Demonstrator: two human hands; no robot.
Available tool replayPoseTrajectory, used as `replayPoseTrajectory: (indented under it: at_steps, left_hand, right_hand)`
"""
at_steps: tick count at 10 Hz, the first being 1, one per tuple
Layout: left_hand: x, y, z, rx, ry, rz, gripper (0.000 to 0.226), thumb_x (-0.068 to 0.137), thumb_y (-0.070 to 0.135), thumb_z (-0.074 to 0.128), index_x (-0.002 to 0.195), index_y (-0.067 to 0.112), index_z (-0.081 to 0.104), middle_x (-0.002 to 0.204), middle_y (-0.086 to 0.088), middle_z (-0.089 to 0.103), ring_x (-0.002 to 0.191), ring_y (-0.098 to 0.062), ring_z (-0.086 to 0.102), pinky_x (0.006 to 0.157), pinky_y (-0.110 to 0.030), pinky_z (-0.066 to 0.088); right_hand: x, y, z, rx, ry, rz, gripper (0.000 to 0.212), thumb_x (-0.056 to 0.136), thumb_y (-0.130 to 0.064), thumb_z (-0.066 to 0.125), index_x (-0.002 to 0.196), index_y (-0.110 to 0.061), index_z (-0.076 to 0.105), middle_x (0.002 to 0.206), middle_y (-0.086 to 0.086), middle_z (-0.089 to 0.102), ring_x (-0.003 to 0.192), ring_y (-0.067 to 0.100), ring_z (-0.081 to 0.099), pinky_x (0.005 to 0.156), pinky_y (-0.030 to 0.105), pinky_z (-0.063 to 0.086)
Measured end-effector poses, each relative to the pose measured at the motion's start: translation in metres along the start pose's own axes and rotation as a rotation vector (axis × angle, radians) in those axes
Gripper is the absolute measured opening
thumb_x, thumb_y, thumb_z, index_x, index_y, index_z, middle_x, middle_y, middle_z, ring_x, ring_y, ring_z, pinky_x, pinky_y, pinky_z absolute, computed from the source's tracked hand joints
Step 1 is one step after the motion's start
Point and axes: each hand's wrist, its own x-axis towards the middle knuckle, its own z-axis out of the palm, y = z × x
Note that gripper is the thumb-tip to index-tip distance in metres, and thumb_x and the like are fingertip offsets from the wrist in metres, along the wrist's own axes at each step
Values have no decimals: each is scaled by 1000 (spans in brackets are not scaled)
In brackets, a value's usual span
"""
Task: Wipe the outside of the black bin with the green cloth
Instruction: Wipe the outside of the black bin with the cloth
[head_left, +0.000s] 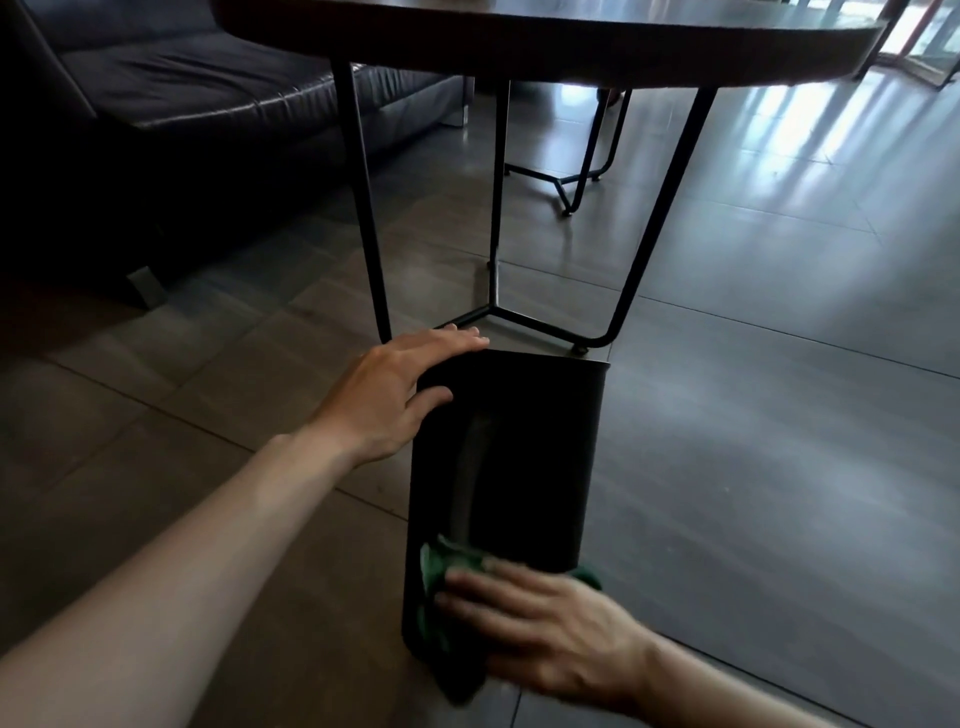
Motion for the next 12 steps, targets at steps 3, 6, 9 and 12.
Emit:
replayPoseTrajectory:
  at_steps: [3,6,9,12]
  left_hand:
    - [7,7,4,0,18,32,58,93,3,68,144,27,55,148,9,56,141,-6,46,120,-35,36]
    - [-2,0,-4,-23,-2,-10,62,91,8,71,143,37,54,147,17,54,141,-1,44,120,-37,36]
    - [4,6,-1,-23,22,16,57,91,3,71,141,28,59,142,10,60,135,-6,53,116,-36,41]
    - [-3,7,-3,-51,-12,6,62,90,6,72,141,37,56,144,19,56,140,2,44,120,-33,35]
  right_hand:
    - [55,41,-77,-420,313,455,62,97,-31,65,156,-22,46,169,19,29,160,38,20,128,55,25]
    - [-2,9,-13,-558,-139,-136,22,109,-27,57,130,-33,63,167,15,37,155,31,35,128,49,28]
    - [59,51,-65,-451,323,406,59,100,-22,62,156,-22,44,166,25,31,160,41,18,129,58,20]
    - [3,-2,11,-549,-206,-197,30,110,-45,49,133,-40,67,164,3,45,153,19,40,130,39,26]
